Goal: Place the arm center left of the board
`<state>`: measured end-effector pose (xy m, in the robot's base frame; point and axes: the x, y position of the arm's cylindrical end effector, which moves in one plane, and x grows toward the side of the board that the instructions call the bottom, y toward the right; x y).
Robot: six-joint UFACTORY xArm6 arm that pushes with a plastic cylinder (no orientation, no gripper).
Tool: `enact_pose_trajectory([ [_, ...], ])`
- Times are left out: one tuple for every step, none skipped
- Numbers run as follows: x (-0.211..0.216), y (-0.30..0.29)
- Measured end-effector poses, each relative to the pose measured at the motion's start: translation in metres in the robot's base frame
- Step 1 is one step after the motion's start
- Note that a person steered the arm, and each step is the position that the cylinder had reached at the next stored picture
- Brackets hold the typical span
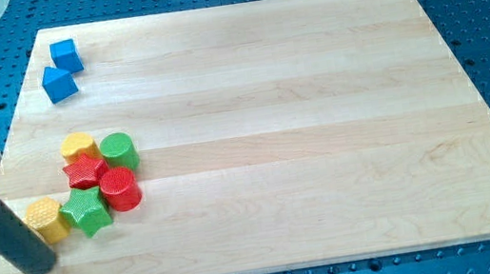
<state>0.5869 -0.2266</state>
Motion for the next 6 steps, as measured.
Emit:
enact_pose_trajectory([
  [-0.005, -0.003],
  [-0.005, -0.015],
  [-0.005, -0.034],
  [-0.023, -0.036],
  [-0.023, -0.036],
  [-0.025, -0.03],
])
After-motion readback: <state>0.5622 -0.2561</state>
